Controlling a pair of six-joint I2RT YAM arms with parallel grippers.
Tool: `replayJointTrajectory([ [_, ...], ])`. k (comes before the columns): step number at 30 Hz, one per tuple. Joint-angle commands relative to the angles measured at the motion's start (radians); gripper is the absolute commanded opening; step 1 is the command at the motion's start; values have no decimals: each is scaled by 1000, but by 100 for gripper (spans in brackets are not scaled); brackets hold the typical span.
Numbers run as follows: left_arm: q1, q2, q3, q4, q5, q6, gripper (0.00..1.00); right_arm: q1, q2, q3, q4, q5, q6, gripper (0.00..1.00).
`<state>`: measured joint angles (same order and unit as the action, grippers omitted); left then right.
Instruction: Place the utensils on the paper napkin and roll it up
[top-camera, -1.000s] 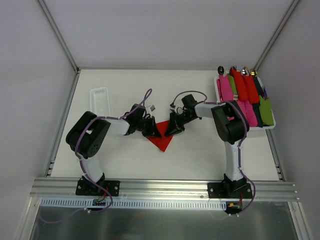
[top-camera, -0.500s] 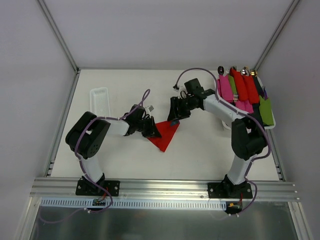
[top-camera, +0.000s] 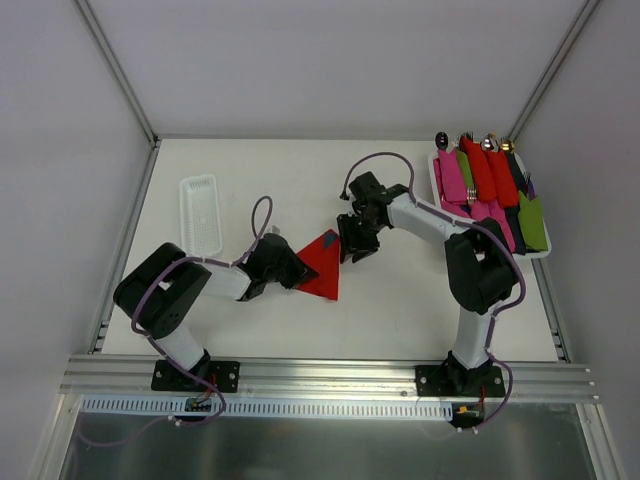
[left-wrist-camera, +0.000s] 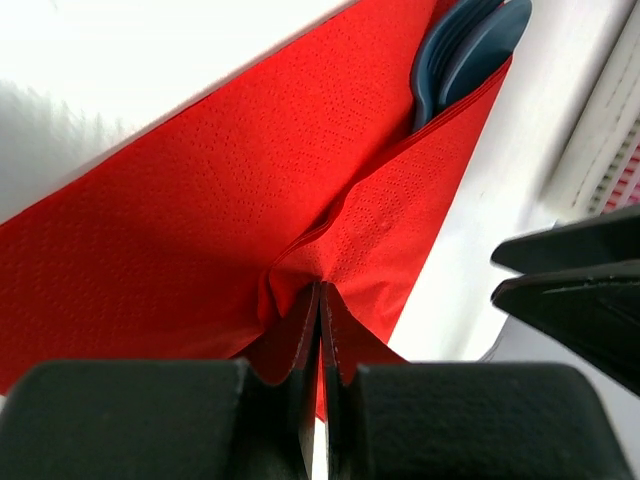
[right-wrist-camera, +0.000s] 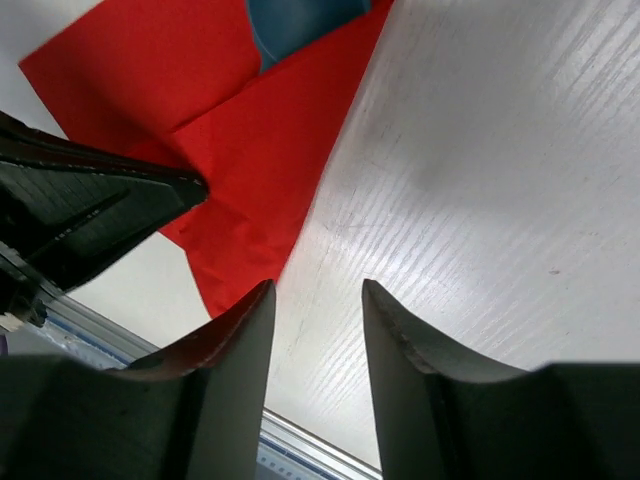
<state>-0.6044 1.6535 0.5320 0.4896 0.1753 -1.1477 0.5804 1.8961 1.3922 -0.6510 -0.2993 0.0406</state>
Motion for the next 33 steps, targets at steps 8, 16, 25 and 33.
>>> replayJointTrajectory([
  [8, -173, 152, 46, -250, -275, -274, 0, 85, -23, 7, 73, 146, 127, 39],
  [16, -173, 149, 43, -252, -283, -273, 0, 114, 47, 48, 80, 242, 113, 33],
  [25, -173, 157, 46, -247, -277, -262, 0, 105, 92, 40, 137, 183, 104, 9],
  [33, -173, 161, 48, -249, -273, -261, 0, 108, 127, 42, 117, 207, 96, 10],
])
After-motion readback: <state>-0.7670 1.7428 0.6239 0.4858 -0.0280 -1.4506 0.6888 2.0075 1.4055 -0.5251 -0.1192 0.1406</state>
